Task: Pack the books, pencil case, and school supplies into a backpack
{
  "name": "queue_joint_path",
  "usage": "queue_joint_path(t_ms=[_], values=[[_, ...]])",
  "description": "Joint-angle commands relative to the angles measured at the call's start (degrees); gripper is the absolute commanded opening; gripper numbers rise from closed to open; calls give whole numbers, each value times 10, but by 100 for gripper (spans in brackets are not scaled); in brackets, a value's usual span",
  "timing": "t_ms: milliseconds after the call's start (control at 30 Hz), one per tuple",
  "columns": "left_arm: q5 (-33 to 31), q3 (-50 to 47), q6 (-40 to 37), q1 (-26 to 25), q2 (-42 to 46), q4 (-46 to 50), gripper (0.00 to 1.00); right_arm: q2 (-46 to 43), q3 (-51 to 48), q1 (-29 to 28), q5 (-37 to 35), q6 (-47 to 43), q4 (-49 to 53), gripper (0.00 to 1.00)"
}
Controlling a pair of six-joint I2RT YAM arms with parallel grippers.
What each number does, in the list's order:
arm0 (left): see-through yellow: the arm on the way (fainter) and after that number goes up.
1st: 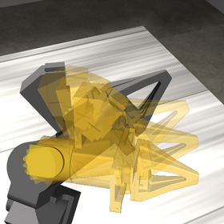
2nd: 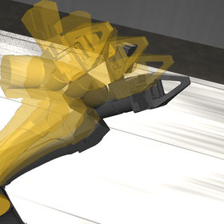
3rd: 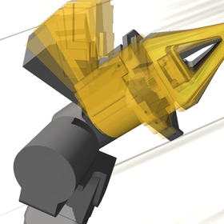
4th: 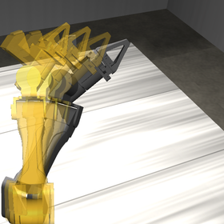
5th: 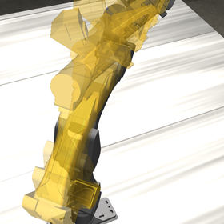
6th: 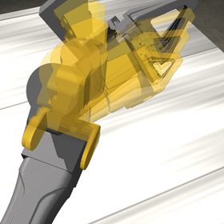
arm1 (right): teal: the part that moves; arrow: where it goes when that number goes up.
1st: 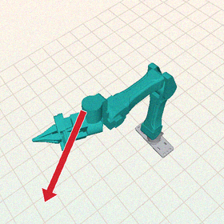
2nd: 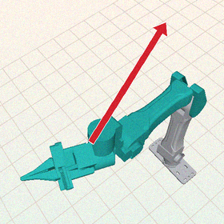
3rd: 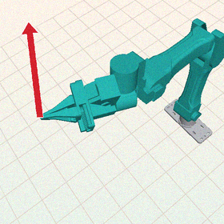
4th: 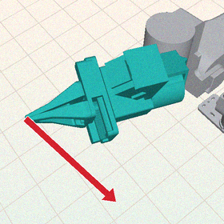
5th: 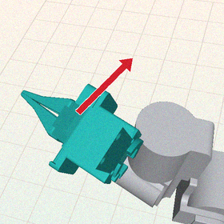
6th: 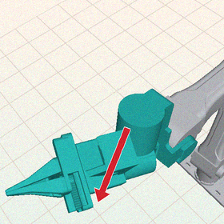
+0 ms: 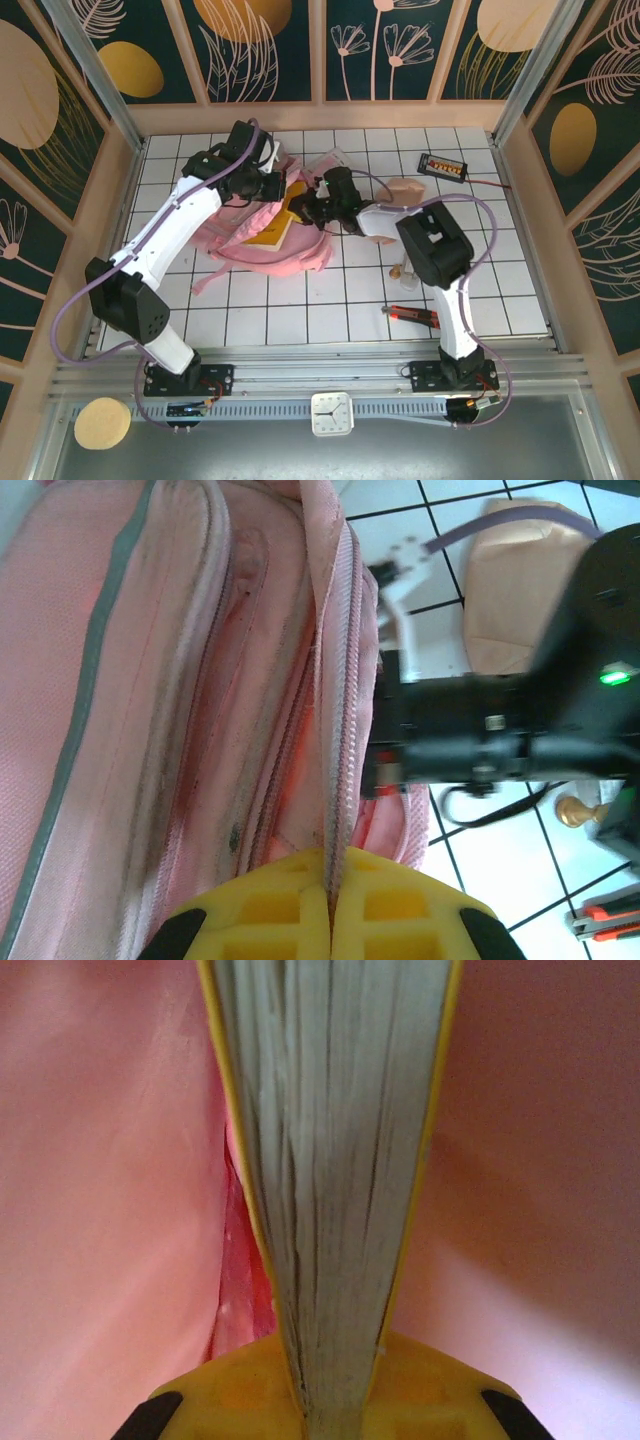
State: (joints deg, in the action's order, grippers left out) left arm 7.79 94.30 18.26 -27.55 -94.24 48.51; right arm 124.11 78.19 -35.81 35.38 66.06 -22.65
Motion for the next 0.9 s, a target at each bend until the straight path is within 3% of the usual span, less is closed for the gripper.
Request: queue_joint_path(t_ms=[0,100,200,267,400,433,467,500,567,600,633,733,867], values=[[24,21,9,-1,-5,-31,0,21,57,-6,0,31,-70,8],[17,5,5,-1,-3,-34,0,-28,37,1,-8,-37,43,48],[14,-9,6,-1,-2,-44,0,-103,18,19,-41,-142,227,69],[15,-21,9,-1,-1,-55,0,-155,-12,32,-54,-181,289,74],[19,-49,18,-1,2,-81,2,-231,-63,67,-32,-207,357,75],[21,-54,19,-1,2,-85,4,-243,-70,76,-27,-207,370,75],[23,-60,22,-1,2,-89,13,-257,-79,85,-25,-210,378,75],[26,-64,24,-1,1,-93,30,-270,-85,92,-20,-212,381,75],[24,-68,30,-1,3,-92,75,-284,-85,105,-13,-218,394,75],[18,-70,34,-2,9,-90,90,-286,-82,109,-9,-222,400,75],[2,-74,41,-1,18,-85,99,-285,-75,110,-1,-232,406,75],[-70,-90,79,0,58,-54,99,-268,-27,99,-11,-276,466,75],[-119,-175,151,3,134,-35,99,-248,-22,82,-4,-274,484,75]])
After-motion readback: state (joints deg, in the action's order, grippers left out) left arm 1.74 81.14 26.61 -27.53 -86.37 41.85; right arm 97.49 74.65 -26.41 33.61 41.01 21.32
